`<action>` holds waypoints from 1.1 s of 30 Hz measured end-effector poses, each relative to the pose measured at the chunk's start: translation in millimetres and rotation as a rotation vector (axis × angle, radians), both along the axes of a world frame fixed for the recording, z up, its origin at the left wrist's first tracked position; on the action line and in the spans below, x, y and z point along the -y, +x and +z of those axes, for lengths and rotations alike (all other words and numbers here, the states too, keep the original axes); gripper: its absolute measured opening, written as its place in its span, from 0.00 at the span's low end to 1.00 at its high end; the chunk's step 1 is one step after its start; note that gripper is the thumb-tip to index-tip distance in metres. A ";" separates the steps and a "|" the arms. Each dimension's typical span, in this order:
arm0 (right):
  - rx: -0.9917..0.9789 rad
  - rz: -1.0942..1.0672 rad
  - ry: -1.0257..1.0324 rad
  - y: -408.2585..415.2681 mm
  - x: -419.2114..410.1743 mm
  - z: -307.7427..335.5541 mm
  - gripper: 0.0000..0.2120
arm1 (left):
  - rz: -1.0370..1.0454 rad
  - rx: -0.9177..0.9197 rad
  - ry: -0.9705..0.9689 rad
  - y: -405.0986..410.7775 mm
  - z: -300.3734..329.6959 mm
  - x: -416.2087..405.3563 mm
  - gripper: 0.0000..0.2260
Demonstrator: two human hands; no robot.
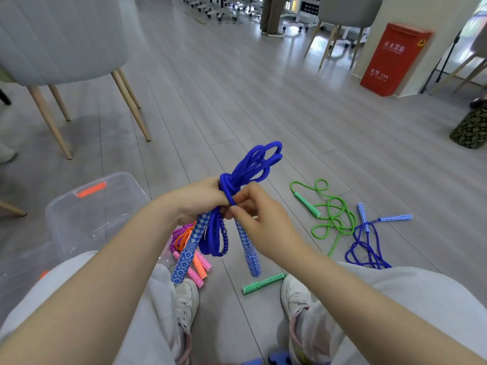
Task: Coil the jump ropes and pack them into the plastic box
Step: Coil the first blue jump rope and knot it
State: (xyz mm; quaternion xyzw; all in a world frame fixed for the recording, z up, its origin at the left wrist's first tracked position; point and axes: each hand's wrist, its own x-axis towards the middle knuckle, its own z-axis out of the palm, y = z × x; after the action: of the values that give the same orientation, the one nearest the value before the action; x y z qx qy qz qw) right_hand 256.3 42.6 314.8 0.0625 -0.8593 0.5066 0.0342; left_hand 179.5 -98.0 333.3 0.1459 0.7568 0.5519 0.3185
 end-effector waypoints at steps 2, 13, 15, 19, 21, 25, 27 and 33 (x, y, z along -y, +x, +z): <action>0.029 0.012 -0.019 -0.3 -6.2 3.5 0.05 | -0.043 0.043 0.035 2.4 5.2 -1.5 0.10; -0.069 -0.134 0.019 -13.4 -26.9 8.2 0.04 | 0.065 0.203 0.332 9.3 15.8 -2.4 0.04; -0.123 -0.176 0.049 -13.5 -26.5 10.5 0.04 | 0.106 0.203 0.395 10.2 13.7 -3.8 0.04; -0.046 -0.210 -0.040 -17.0 -23.3 4.5 0.02 | 0.168 0.197 0.441 9.7 9.2 -7.5 0.05; 0.063 -0.235 -0.152 -17.9 -20.2 3.7 0.05 | 0.212 0.197 0.461 8.8 7.3 -9.6 0.05; 0.172 -0.173 -0.403 -13.8 -17.7 13.3 0.06 | 0.323 0.174 0.485 7.8 0.5 -15.2 0.08; 0.201 -0.102 -0.389 -11.4 -18.9 14.4 0.10 | 0.390 0.162 0.488 7.8 -0.9 -17.6 0.08; 0.238 0.024 -0.176 -12.6 -22.5 13.3 0.15 | 0.452 0.141 0.448 9.1 -4.1 -19.2 0.04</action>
State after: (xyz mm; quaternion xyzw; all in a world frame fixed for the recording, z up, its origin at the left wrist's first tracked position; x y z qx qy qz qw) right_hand 243.7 65.1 328.1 0.0088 -0.8088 0.5840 -0.0687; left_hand 188.6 -78.8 329.2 0.0021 0.6058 0.7702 0.1996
